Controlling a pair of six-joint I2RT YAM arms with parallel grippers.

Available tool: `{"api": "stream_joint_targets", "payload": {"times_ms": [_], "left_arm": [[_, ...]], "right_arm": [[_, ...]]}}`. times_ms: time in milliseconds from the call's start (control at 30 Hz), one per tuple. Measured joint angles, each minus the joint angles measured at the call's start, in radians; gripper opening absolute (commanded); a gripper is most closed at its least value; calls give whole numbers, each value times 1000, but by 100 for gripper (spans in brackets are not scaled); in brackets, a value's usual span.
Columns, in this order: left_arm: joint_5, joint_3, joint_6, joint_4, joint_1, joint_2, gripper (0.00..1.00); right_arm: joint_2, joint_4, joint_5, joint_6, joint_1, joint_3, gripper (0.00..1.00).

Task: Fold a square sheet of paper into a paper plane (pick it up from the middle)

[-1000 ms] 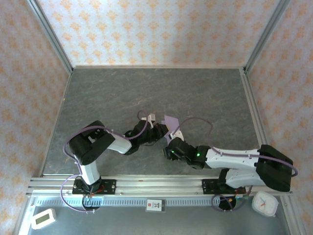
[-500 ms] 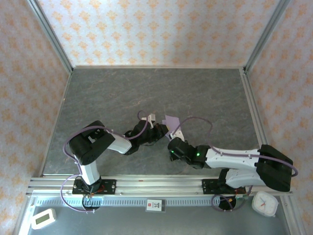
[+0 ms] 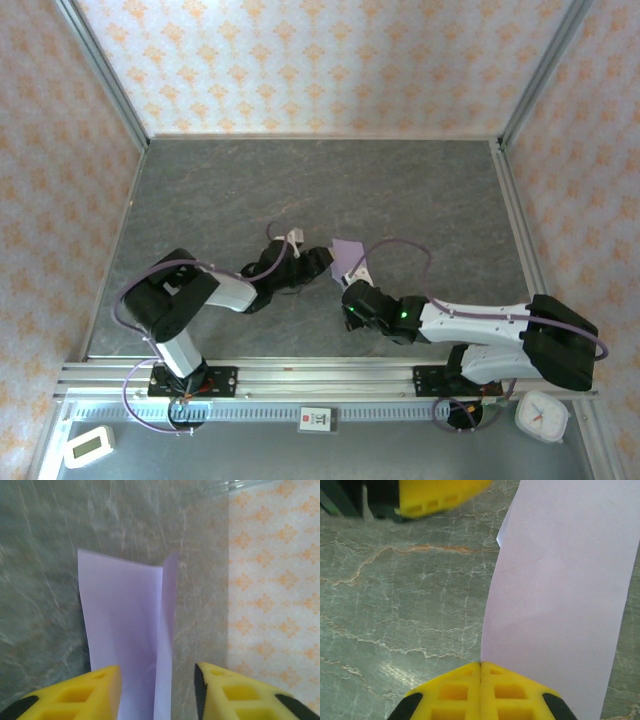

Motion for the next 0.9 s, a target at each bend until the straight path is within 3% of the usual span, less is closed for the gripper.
{"api": "stream_joint_targets", "payload": {"times_ms": [133, 333, 567, 900], "left_arm": [[-1, 29, 51, -116, 38, -99, 55], [14, 277, 181, -360, 40, -109, 57], [99, 535, 274, -488, 39, 76, 55], [203, 557, 364, -612, 17, 272, 52]], "right_arm": [[13, 10, -29, -3, 0, 0, 0], [49, 21, -63, -3, 0, 0, 0], [101, 26, -77, -15, 0, 45, 0], [173, 26, -107, -63, -12, 129, 0]]}}
